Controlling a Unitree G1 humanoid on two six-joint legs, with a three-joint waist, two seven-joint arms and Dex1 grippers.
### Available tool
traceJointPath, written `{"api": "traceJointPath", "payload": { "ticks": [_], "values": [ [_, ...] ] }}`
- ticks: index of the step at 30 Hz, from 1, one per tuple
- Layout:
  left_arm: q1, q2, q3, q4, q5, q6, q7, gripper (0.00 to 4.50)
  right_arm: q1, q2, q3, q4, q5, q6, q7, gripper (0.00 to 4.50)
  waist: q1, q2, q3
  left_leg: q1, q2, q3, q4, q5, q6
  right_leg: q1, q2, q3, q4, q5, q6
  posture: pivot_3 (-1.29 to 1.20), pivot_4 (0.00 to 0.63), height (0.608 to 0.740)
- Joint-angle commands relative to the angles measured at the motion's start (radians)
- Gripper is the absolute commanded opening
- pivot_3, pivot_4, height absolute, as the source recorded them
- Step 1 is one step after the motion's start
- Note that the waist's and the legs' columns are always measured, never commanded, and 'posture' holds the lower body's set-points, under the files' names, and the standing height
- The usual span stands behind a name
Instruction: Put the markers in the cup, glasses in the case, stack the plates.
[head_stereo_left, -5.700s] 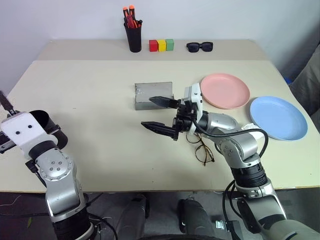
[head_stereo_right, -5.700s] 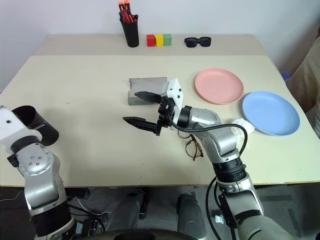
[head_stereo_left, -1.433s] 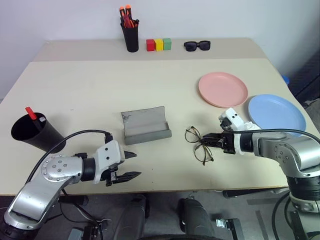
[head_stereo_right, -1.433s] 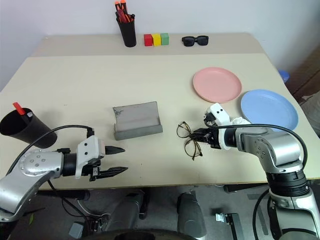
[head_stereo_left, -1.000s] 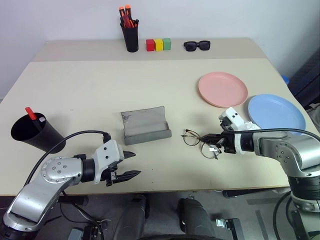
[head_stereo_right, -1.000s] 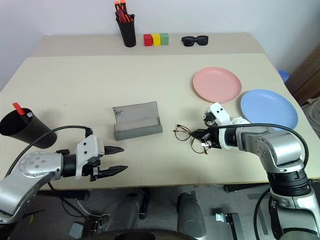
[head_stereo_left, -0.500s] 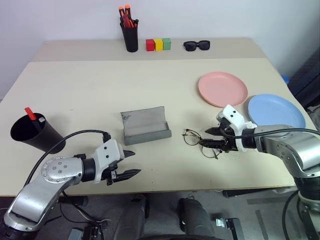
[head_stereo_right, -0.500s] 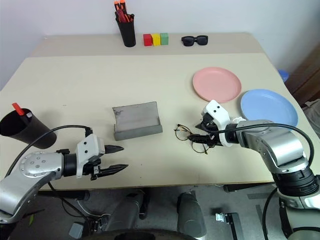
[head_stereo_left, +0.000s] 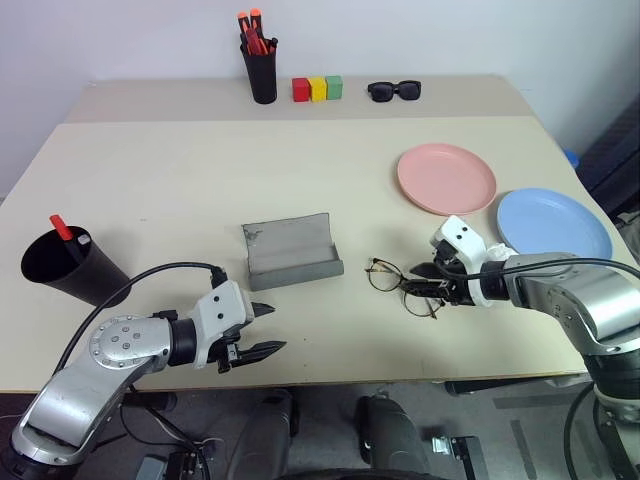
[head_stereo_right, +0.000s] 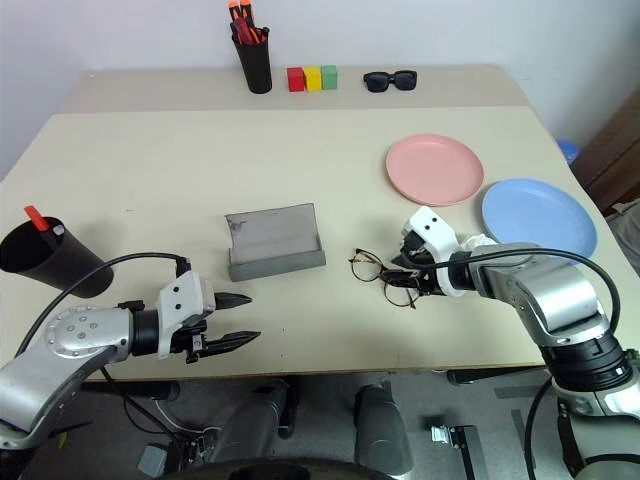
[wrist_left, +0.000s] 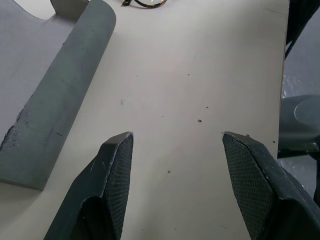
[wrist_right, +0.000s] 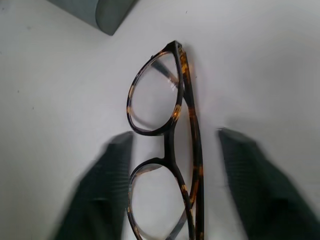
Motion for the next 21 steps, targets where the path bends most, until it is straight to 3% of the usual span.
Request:
{"api": "traceJointPath", "payload": {
  "ticks": [1,9,15,21],
  "values": [
    [-0.007,0.004,0.003,-0.03,-0.02,0.001,0.001,2.9,0.0,-0.019,-0.004,-0.019,-0.007,-0.005,0.007,0.15,0.0,0.0,0.0,0.0,0.0,0.0,0.0,0.0,0.0,0.0,0.0,0.0,0.0,0.0,0.0,0.0,0.15,0.74],
    [0.019,-0.019,0.049,-0.02,-0.047,0.007,0.03,2.9,-0.028,-0.041,-0.005,-0.044,-0.041,-0.053,0.018,0.06,0.0,0.0,0.0,0.0,0.0,0.0,0.0,0.0,0.0,0.001,0.0,0.0,-0.001,0.0,0.0,0.0,0.15,0.74],
    [0.1,-0.078,0.161,-0.025,-0.088,-0.014,0.091,2.9,-0.184,-0.037,0.017,-0.144,-0.03,-0.164,0.111,0.06,-0.006,0.003,0.001,0.0,0.0,0.0,-0.001,0.0,0.001,0.0,0.0,0.0,-0.001,0.0,0.0,0.0,0.15,0.74],
    [0.198,-0.173,0.256,0.021,-0.062,-0.152,0.14,2.9,-0.454,0.194,0.216,0.001,-0.16,-0.31,0.093,0.06,-0.008,0.002,0.001,0.0,0.001,0.0,-0.002,-0.001,-0.001,0.0,0.0,0.0,-0.002,0.001,-0.001,0.0,0.15,0.74]
  ]
}}
